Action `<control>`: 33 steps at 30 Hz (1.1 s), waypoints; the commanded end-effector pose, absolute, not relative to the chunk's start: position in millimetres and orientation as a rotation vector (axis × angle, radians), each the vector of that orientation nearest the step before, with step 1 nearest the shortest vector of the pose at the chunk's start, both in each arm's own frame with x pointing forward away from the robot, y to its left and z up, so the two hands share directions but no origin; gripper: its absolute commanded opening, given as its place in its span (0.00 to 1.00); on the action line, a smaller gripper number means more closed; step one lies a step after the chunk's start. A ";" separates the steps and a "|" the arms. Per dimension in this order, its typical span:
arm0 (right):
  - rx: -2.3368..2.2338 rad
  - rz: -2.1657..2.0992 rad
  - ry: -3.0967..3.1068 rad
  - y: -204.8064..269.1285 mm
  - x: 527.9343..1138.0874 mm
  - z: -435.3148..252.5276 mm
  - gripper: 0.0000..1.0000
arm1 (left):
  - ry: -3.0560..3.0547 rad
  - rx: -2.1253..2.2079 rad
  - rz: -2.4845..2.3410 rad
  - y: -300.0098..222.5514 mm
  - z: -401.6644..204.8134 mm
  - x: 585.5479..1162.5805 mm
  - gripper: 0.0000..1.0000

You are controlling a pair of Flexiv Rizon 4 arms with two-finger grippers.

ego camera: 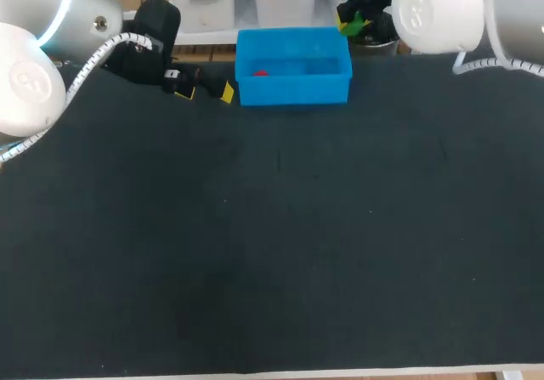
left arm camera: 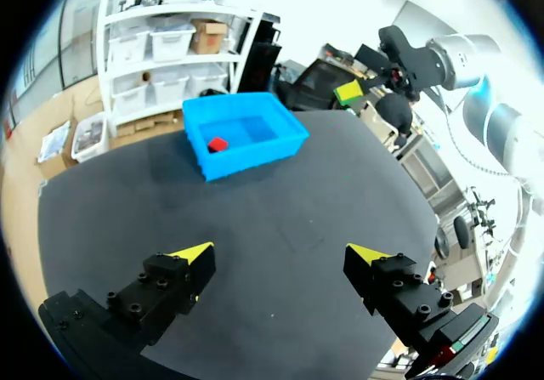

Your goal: Use the left arm to pick the red cube and place it into the blue plastic box first, then use the right arm to grasp the green cube and put it into the same blue plastic box after the first action is fully finished.

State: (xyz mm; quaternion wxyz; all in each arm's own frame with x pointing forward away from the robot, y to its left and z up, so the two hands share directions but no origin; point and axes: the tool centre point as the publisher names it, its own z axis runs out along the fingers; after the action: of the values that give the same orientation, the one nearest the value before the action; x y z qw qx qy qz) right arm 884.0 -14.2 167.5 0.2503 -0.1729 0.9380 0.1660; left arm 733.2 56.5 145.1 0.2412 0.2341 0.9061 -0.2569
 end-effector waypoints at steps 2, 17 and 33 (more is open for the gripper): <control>-0.516 0.522 2.530 -9.7 906.1 166.4 0.00 | 2.471 0.645 -0.712 58.1 144.2 733.4 1.00; -0.639 0.606 2.493 13.3 947.5 152.1 0.00 | 2.471 0.645 -0.712 58.1 144.2 733.4 1.00; -0.755 0.674 2.465 25.0 993.7 121.9 0.00 | 2.471 0.645 -0.712 58.1 144.2 733.4 1.00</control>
State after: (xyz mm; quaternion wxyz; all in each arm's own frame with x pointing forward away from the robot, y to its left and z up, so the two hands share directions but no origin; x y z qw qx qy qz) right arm 963.1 18.2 127.8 0.2730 -0.2580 0.9005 0.2191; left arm 733.2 56.5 145.1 0.2413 0.2341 0.9061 -0.2569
